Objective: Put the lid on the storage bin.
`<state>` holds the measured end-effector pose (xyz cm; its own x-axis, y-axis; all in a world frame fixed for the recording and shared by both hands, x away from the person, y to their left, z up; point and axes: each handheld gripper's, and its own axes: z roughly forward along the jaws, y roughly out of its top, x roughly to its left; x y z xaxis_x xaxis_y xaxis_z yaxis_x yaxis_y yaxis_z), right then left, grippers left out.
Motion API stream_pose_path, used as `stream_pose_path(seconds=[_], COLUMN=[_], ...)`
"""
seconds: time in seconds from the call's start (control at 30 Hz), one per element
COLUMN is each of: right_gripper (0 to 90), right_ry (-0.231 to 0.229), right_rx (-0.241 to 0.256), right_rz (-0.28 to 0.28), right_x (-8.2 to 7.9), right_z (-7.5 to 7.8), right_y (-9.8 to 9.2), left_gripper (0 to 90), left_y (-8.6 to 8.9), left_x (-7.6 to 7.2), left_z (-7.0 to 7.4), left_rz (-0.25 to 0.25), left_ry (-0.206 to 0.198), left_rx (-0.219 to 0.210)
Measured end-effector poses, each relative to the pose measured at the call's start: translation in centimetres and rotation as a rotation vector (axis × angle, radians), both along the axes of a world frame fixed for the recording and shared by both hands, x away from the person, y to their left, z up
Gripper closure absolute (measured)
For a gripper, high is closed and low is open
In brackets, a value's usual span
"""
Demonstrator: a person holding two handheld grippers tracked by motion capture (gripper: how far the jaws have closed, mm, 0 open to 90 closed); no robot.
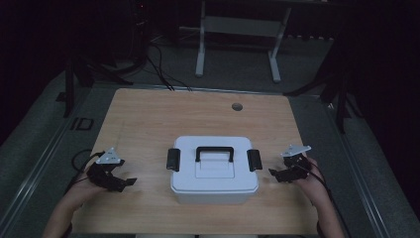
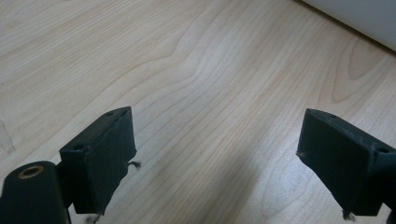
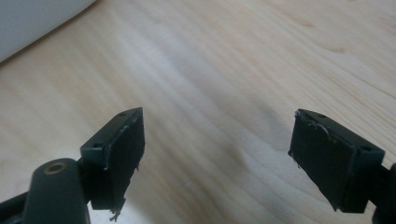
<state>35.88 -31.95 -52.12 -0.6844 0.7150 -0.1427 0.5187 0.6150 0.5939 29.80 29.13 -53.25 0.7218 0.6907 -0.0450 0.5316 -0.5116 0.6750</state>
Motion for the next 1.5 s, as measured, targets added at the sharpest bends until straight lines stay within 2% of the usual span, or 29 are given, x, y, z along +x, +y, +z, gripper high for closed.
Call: stream_pose_path(seconds=[0.1,0.13,0.2,0.3,0.4,0.47,0.6,0.7,0.77,0.9,1.0,1.07,1.27,1.33,1.5], right_gripper=[17.3,17.3,15.4,14.6,14.1,13.6,13.5,13.5,13.5,13.5,13.5,13.5,13.3,13.3,13.3], right_ry=[-0.028,-0.028,-0.051,-0.068,-0.08,-0.085,-0.098,-0.133,-0.15,-0.173,-0.176,-0.184,-0.226,-0.249,-0.296], right_rx=[0.027,0.027,0.064,0.098,0.118,0.127,0.151,0.177,0.189,0.2,0.199,0.216,0.256,0.267,0.312], right_rz=[-0.048,-0.048,-0.11,-0.162,-0.203,-0.222,-0.27,-0.309,-0.318,-0.334,-0.339,-0.344,-0.381,-0.409,-0.443], right_x=[0.0,0.0,0.0,-0.1,-0.2,-0.2,-0.3,-0.4,-0.5,-0.7,-0.8,-0.8,-1.2,-1.4,-1.7], right_z=[-0.3,-0.3,-0.6,-0.9,-1.2,-1.5,-1.9,-2.1,-2.1,-2.2,-2.4,-2.6,-2.8,-3.0,-2.9], right_y=[-0.2,-0.2,-0.5,-0.8,-1.0,-1.1,-1.3,-1.5,-1.6,-1.5,-1.5,-1.6,-2.2,-2.4,-3.0], left_gripper=[11.7,11.7,11.7,11.7,11.7,11.7,11.7,11.7,11.7,11.7,11.7,11.7,11.7,11.7,11.7], left_y=[0.3,0.3,0.5,0.9,1.3,1.3,1.2,1.3,1.3,1.5,1.6,1.7,1.9,1.9,2.0], left_x=[-0.2,-0.2,-0.4,-0.5,-0.6,-0.7,-0.9,-1.3,-1.5,-1.9,-2.1,-2.3,-2.9,-3.0,-3.3], left_z=[-0.5,-0.5,-0.7,-0.9,-1.1,-1.1,-1.3,-1.3,-1.3,-1.4,-1.3,-1.2,-1.5,-1.5,-1.6], left_rz=[0.025,0.025,0.057,0.102,0.157,0.181,0.196,0.18,0.184,0.214,0.239,0.252,0.273,0.285,0.326], left_ry=[-0.009,-0.009,-0.022,-0.039,-0.055,-0.059,-0.072,-0.076,-0.085,-0.114,-0.137,-0.143,-0.174,-0.18,-0.226], left_rx=[-0.02,-0.02,-0.025,-0.043,-0.054,-0.044,-0.055,-0.062,-0.067,-0.102,-0.116,-0.125,-0.116,-0.114,-0.114])
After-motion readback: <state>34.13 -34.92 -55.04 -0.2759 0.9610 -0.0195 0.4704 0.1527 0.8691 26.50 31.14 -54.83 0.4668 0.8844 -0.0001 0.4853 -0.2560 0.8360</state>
